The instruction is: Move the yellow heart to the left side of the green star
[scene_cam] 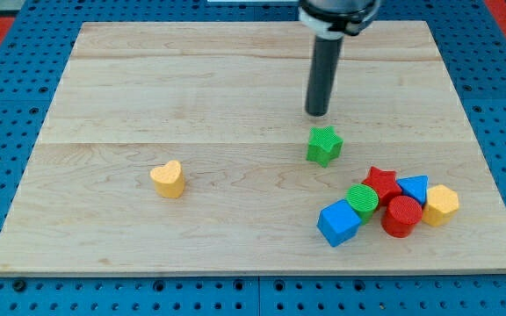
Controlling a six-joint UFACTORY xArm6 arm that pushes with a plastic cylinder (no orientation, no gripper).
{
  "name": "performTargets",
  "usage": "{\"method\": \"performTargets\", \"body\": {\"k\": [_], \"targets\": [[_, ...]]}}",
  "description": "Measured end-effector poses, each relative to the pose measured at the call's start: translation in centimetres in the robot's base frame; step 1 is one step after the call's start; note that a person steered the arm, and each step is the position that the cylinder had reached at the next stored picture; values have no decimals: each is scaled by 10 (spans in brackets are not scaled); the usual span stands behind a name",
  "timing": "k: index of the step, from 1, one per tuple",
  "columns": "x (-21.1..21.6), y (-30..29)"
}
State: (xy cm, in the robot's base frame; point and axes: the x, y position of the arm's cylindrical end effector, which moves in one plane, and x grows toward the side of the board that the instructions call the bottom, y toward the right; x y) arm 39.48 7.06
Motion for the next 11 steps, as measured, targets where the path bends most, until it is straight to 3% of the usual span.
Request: {"method": "performTargets", "body": {"k": [2,4,5,6,7,8,10,11], "targets": [[68,30],[-12,-99],[-18,-169],[22,-234],[74,-232],[100,-226],[108,-80],[108,-36]]}}
